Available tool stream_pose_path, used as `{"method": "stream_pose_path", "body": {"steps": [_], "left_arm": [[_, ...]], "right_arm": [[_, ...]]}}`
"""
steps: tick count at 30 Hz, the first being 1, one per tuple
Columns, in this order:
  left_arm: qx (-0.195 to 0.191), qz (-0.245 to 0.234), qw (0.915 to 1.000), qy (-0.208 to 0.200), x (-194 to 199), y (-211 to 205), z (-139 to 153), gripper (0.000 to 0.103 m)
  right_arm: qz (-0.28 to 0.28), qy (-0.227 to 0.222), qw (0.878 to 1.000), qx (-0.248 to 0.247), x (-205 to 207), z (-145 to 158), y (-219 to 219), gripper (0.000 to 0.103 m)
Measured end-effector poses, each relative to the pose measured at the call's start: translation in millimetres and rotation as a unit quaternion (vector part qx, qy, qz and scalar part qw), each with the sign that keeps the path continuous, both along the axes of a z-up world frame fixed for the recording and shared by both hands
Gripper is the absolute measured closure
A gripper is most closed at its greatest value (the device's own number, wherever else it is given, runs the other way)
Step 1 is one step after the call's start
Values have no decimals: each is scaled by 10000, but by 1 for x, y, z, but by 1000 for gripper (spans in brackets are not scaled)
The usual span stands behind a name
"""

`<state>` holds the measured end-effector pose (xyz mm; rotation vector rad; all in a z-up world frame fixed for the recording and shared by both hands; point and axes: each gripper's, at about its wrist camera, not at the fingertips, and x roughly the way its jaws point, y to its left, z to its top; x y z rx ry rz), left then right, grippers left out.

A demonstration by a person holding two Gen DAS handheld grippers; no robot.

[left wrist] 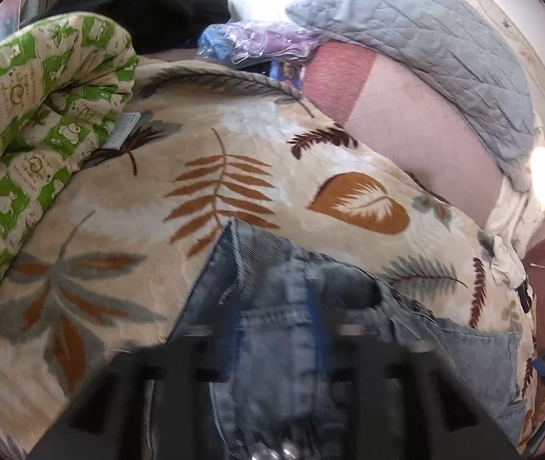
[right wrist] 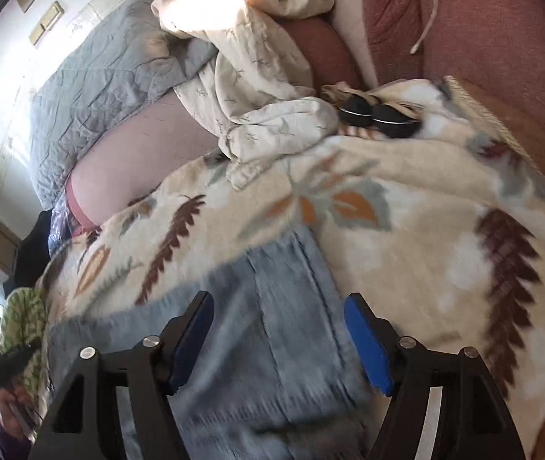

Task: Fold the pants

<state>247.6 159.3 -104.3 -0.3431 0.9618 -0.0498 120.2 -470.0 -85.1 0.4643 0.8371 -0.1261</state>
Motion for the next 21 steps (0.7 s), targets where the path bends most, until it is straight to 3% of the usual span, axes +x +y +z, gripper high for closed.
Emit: {"method": "stream_pose_path", "body": {"steps": [5,10,12,16,21], "left_arm": [[112,102,9998,151,18,20,-10,48],[-308,355,9980,425,33,45,-27,48],[-508,266,9971,493,37,43,-31,48],[-442,69,9978,493,44,26,-32,48],[-382,164,9982,435,47,18,-36,48]], "right_arm": [[-18,282,9988,-400,51,-10,3,29],[87,723,9953,-631,80,-34,-2,29],[160,782,9952,-562,85,-41,-6,29],[310,853,9945,-515,92,-47,-4,29],[323,860,9941,-580,95,-53,0,29]]}}
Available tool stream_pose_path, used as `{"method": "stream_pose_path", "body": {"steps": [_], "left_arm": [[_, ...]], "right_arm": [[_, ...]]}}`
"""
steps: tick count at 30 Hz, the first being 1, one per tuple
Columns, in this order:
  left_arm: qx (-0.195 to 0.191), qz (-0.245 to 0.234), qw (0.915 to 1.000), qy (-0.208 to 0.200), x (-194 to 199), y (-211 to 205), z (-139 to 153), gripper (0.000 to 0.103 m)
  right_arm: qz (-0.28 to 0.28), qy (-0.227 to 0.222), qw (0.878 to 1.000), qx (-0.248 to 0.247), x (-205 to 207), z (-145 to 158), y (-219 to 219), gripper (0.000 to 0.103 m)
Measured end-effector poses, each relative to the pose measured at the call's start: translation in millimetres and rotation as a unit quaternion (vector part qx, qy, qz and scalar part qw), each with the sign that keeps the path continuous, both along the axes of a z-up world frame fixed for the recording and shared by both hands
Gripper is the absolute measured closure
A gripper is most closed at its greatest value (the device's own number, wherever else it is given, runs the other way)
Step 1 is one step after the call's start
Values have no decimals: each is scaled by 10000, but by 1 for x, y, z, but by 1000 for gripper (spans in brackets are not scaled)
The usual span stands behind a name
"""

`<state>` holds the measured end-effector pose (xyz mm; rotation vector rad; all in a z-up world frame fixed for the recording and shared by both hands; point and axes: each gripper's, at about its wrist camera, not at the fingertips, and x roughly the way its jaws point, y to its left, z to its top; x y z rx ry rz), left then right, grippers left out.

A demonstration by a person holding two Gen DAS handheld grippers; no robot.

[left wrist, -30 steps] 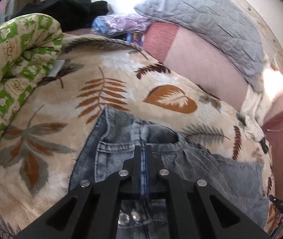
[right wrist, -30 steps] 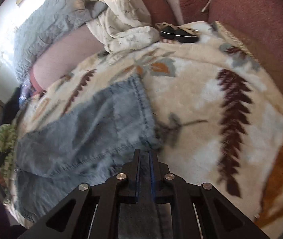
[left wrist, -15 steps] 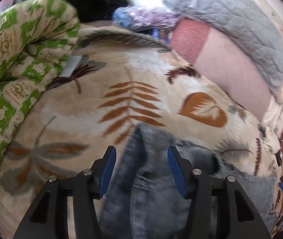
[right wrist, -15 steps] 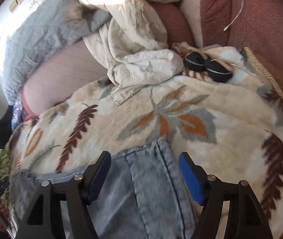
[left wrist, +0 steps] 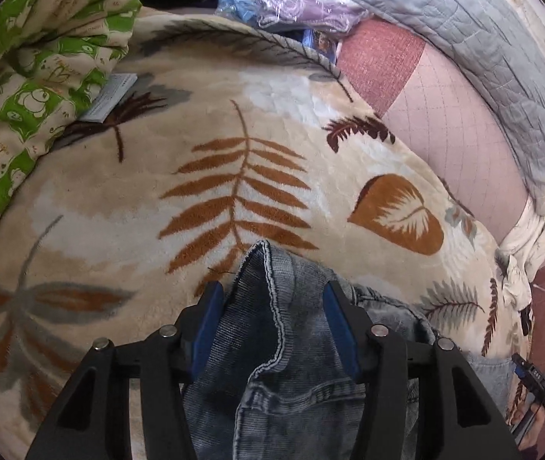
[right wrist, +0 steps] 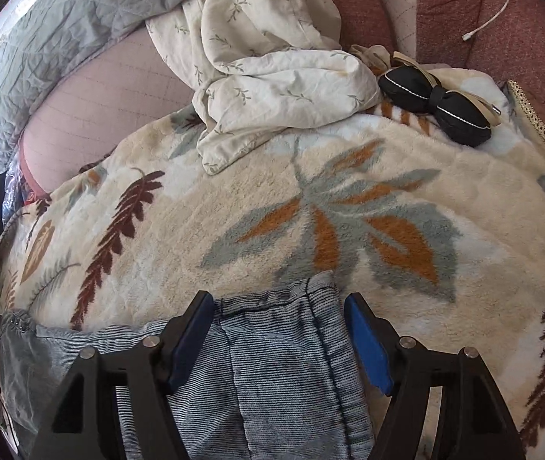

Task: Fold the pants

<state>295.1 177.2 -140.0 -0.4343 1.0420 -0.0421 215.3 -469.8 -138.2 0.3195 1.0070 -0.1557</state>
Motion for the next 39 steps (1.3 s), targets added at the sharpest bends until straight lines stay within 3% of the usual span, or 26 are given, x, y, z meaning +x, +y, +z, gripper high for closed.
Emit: {"method": "stream_pose_path", "body": {"steps": [3,5,11,17,22,26,29,39], "left_arm": [[-77,-67,9999,-107,0,-2,2,49],[-37,-84,9999,-77,0,-4,1,62],[150,-135,9995,-254,-4,-11,17,62],[240,-57,9996,-131,-3,-10,15,62],[731,6,9957,-564,-14,-16,47,62],[873,-96,9952,-436,-10,-20,39,62],[388,-129,9989,-243,-5,-13,22,63],[92,-134,9998,-152,0,-11,4,71]], "right_arm": [[-31,-56,10000,27,-1,-1,-1,29],[-37,-80,10000,8,-2,0,0,29],[-50,-96,9999,31,-4,3,-1,30],[-34,-36,10000,-87,-4,3,3,30],[-22,-15,10000,-85,-2,1,3,30],[-24,1,9999,-131,-1,0,5,30],[-15,-8,9999,-125,-1,0,5,30],[-22,-19,9999,-102,-2,-1,4,30]]}}
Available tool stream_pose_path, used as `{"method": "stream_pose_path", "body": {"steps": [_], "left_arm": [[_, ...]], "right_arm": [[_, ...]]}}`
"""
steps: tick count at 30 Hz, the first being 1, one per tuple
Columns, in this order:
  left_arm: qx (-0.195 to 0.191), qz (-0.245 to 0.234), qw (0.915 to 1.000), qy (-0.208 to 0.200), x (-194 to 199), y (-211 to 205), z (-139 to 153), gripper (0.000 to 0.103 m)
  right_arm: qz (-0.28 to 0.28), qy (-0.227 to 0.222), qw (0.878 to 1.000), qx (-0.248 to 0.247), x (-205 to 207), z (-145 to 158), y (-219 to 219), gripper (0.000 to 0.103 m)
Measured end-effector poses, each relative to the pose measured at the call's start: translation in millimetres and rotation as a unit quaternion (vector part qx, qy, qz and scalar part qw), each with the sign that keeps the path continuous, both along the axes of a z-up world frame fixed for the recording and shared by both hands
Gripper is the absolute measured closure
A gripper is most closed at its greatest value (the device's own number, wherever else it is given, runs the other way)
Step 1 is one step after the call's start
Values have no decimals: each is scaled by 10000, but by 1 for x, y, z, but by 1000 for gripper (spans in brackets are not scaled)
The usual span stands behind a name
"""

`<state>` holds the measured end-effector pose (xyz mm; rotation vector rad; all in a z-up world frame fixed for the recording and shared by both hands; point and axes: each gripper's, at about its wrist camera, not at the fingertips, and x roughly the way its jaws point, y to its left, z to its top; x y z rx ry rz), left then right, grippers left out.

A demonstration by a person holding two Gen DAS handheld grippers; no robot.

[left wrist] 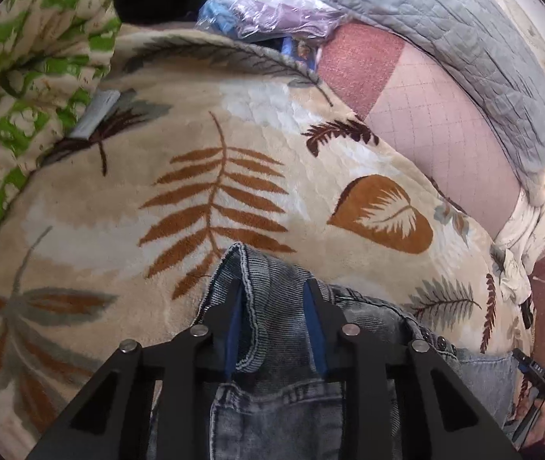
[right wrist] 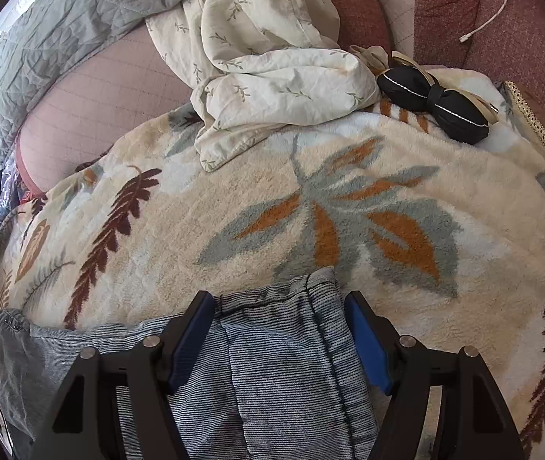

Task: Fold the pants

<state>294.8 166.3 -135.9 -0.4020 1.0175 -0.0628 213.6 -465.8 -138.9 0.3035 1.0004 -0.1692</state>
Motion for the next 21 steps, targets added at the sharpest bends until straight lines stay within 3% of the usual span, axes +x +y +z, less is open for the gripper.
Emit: {"method": "stream_pose_path", "body": {"steps": [6,8,11,14,16,19,21], "left_arm": [[-35,35,10000,-58,2,0,-2,71],[-6,-16,10000,-36,4,-2,-5,89],[25,-110,9999,32,5,-6,-11,97],[9,-57,10000,-80,3,-4,-8,100],[10,-60,9997,-217,0,-4,-3,100],[-81,-90,9988,-468,-5,-5,8,100],[-167,-128,9978,-629,-8,-5,16,100]], "right_arm": [[22,9,10000,-31,0,0,0,30],[21,13,10000,-70,0,-1,0,29],[27,27,9999,-156,1,-1,3,31],[26,12,9998,-200,1,0,3,43],[168,-71,9998,-93,0,1,5,70],[389,-151,9990,-134,1,4,14,84],[453,-248,9986,-139,0,8,20,86]]}}
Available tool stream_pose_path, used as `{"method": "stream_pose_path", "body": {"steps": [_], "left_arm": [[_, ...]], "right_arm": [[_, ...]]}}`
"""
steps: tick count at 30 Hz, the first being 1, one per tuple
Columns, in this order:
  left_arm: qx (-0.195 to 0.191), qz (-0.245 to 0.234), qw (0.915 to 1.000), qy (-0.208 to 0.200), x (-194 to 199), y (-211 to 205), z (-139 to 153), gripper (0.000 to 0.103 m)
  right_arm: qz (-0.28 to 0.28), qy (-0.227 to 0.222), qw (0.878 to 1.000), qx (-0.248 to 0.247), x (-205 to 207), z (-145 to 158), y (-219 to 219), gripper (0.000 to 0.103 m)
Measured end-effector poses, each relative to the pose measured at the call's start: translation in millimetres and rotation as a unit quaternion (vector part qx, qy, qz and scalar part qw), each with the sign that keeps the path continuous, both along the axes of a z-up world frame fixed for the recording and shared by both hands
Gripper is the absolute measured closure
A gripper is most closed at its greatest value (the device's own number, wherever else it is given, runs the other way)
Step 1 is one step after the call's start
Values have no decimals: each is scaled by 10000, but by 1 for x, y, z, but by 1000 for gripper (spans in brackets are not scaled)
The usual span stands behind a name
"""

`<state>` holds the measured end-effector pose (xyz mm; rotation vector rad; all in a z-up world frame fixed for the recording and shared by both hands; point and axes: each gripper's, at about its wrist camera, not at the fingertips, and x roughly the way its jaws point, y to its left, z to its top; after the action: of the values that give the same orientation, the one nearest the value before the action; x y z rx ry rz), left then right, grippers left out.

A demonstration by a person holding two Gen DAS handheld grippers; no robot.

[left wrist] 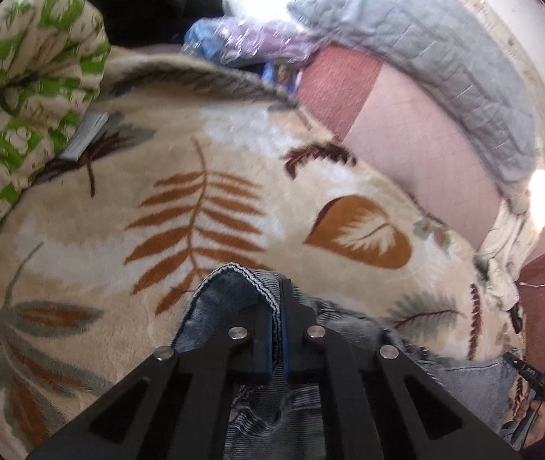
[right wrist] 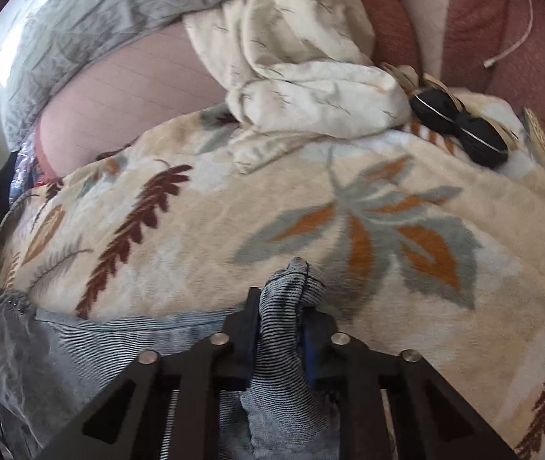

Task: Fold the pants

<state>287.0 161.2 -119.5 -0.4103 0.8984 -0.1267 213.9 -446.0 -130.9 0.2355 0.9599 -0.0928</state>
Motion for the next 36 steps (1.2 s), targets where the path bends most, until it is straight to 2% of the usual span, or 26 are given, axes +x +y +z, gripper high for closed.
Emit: {"method": "stream_pose_path", "body": {"steps": [10,17,23,25,27,30,32,36], "left_arm": [[-762,-42,9953,-589,-36,12,43,100],[-1226,-137,9866,-1068,-100,26,76,100],[-1379,-79,9820,-1285,-177,51,76,100],[-1433,-12,9817,-1251,-205,61,68,100],[-1297,-3,9858,-1062,-226,64,58,100],[-1266,-2,9894,-717,-245,68,42,100],[-1172,18,9920,-479,-254,69,34,100],[-834,16,9960,-309,-263,63,34,100]], "right_arm": [[-167,-798,9946,648,-44,51,-2,87],[-420,-1482,9814,1147,-107,88,1,87],[-586,-1911,9683,1498,-187,102,-1,87],[-663,-1937,9660,1580,-216,100,-3,87],[-648,-1874,9658,1671,-237,93,-4,87],[-584,-1625,9723,1575,-262,84,-1,87],[-434,-1388,9758,1632,-274,78,1,87],[-265,-823,9829,1626,-290,60,1,87]]}}
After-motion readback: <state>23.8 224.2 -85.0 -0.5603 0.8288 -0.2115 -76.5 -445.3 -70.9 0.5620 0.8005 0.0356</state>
